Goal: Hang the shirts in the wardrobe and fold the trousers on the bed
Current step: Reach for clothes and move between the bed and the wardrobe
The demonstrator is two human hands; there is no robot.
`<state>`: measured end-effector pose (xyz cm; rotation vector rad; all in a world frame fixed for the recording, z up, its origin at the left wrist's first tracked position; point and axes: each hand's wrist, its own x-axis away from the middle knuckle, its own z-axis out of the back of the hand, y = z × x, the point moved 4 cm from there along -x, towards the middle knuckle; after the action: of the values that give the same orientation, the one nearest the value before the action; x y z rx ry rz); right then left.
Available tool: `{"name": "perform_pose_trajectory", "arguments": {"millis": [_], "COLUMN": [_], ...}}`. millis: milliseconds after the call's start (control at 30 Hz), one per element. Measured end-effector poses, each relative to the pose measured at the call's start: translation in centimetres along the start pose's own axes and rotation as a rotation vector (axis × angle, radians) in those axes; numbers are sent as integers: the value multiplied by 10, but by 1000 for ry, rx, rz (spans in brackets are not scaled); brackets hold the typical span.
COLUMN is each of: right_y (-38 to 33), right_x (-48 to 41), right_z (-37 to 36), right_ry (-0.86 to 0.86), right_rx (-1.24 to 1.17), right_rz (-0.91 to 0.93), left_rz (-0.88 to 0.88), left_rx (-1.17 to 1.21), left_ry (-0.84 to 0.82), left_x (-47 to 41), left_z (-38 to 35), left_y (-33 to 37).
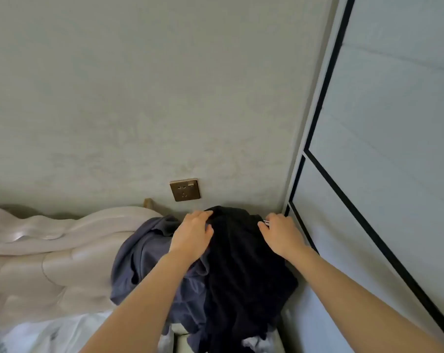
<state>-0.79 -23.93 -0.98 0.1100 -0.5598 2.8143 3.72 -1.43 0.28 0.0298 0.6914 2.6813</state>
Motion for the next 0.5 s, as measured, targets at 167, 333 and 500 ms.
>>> {"name": "perform_pose_trajectory", "arguments": {"millis": [167,333,500], "right_y": [-1,-3,-16], "right_x": [-36,-56,-63], "right_z": [-11,-19,-24], "right_ry": [-100,-177,-148], "right_rx": [56,26,-204], "right_rz": [-28,-26,-29], "left_rz": [81,102,127], "left_rx": [-20,22,76], "left_ry": [-214,-321,-138], "left_x": [-40,-55,-55], "left_z": [-23,-36,-28], "left_y": [-13,-16,-14]}}
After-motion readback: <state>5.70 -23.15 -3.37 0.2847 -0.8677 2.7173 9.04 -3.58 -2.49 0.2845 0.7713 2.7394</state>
